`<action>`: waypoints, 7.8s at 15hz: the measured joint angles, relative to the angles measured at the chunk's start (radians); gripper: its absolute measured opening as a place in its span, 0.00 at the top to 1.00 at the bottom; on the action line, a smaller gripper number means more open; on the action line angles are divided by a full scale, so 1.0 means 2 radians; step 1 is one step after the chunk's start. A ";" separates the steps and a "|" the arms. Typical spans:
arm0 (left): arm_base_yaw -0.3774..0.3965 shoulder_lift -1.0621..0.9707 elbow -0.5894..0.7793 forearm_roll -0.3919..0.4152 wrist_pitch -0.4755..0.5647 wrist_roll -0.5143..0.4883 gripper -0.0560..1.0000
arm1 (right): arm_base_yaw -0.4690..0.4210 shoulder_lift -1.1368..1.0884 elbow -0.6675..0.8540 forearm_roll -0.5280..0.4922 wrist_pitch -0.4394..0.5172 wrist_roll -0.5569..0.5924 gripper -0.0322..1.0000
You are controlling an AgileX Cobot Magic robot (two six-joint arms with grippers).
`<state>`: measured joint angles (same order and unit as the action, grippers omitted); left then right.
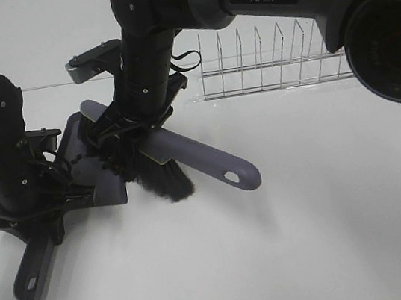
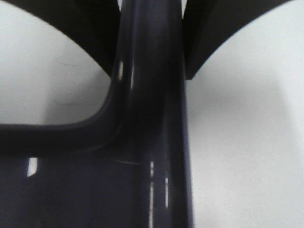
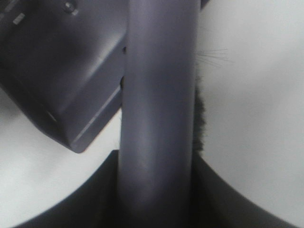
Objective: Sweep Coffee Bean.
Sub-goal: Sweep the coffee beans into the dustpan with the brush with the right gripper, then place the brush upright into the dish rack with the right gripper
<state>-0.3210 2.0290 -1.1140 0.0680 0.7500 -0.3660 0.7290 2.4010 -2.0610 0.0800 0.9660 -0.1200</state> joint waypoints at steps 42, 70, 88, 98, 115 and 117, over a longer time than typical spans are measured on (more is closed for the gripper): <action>-0.060 -0.059 0.116 -0.003 0.024 -0.067 0.62 | 0.018 -0.041 0.098 0.158 -0.032 0.022 0.61; -0.060 -0.051 0.011 0.006 -0.040 -0.049 0.62 | -0.228 -0.270 0.290 -0.130 0.059 0.134 0.61; -0.060 -0.051 0.010 0.002 -0.040 -0.044 0.62 | -0.260 -0.155 0.223 -0.158 -0.001 0.146 0.61; -0.060 -0.051 0.010 0.002 -0.040 -0.035 0.62 | -0.260 -0.081 0.111 -0.169 0.016 0.146 0.61; -0.060 -0.051 0.010 0.002 -0.041 -0.032 0.62 | -0.287 -0.020 -0.007 -0.113 0.045 0.124 0.54; -0.060 -0.051 0.010 0.002 -0.042 -0.032 0.62 | -0.288 -0.020 -0.009 -0.108 0.041 0.117 0.41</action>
<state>-0.4410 1.9280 -1.0930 0.0710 0.6670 -0.4300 0.1520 2.3620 -2.0800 -0.1370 1.0480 0.1130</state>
